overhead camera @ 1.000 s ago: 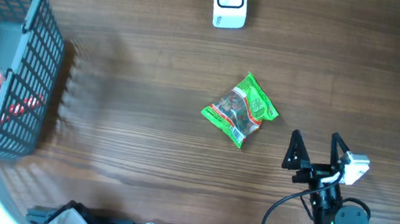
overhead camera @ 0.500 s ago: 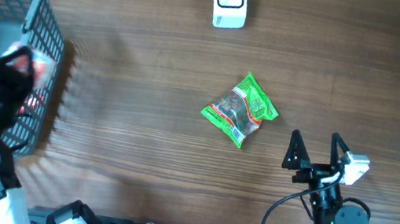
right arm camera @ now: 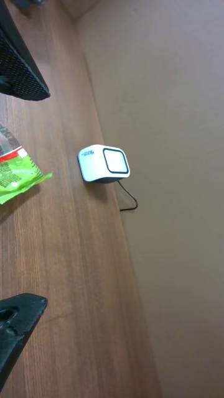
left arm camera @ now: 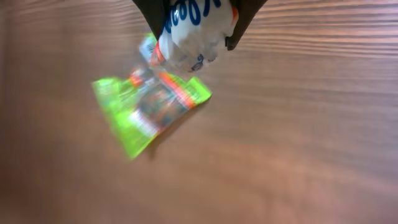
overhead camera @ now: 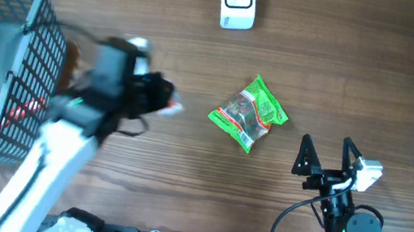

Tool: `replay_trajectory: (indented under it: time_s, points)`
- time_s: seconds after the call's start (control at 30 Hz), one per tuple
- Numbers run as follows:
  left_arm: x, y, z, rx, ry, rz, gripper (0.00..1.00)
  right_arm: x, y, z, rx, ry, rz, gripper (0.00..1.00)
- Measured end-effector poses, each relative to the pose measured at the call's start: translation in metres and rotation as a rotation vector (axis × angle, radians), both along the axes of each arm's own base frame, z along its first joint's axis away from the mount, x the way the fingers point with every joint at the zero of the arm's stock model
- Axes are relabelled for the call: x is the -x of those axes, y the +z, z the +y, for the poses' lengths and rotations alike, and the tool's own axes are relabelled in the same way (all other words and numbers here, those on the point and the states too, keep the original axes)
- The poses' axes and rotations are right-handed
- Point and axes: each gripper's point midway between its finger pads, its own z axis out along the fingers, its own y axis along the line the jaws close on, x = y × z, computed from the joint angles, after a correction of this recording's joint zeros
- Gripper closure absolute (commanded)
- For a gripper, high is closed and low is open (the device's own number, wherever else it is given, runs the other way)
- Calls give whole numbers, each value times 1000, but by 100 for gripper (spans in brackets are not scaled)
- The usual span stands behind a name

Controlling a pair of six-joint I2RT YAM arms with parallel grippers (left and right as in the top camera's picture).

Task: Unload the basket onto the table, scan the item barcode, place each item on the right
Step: 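Place the Kleenex pack on the table beside the green bag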

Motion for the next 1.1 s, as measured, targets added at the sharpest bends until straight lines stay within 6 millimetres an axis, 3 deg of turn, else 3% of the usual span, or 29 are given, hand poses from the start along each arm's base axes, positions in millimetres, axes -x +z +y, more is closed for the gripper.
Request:
replay_trajectory:
  time_s: [0.03,0.07,0.1,0.13,0.17,0.3,0.37,0.43,0.5,0.6,0.63,0.67,0.73,0.83,0.93,0.97,1.0,1.03,1.1]
  points:
    - [-1,-19,-11,-31,-29,42,94,0,0,0,0,0,0,0]
    - [-3,-37,-21,-59,-52,78,85,0,0,0,0,0,0,0]
    - [-4,-42,-22,-72,-54,83,67,0,0,0,0,0,0,0]
    - [-5,-74,-36,-108,-92,144,27,0,0,0,0,0,0,0]
    - [-6,-90,-42,-125,-107,172,0,0,0,0,0,0,0,0]
    - [-6,-127,-57,-138,-144,234,0,0,0,0,0,0,0,0]
    - [-6,-125,-56,-127,-143,241,0,0,0,0,0,0,0,0]
    - [-13,-109,-52,-112,-125,236,0,0,0,0,0,0,0,0]
    - [-36,-72,-42,-73,-76,173,0,0,0,0,0,0,0,0]
    - [-78,28,-13,14,28,-46,0,0,0,0,0,0,0,0]
    - [-84,63,-3,41,55,-131,0,0,0,0,0,0,0,0]
    - [-83,87,1,58,66,-187,0,0,0,0,0,0,0,0]
    - [-72,108,3,65,59,-226,0,0,0,0,0,0,0,0]
    - [-50,94,-6,18,11,-152,10,0,0,0,0,0,0,0]
    - [-34,35,-20,-84,-50,-6,22,0,0,0,0,0,0,0]
    - [-28,14,-25,-112,-71,43,43,0,0,0,0,0,0,1]
    - [-23,-5,-29,-144,-98,84,84,0,0,0,0,0,0,0]
    - [-15,-27,-34,-177,-133,135,96,0,0,0,0,0,0,0]
    - [-1,-64,-43,-242,-208,227,96,0,0,0,0,0,0,0]
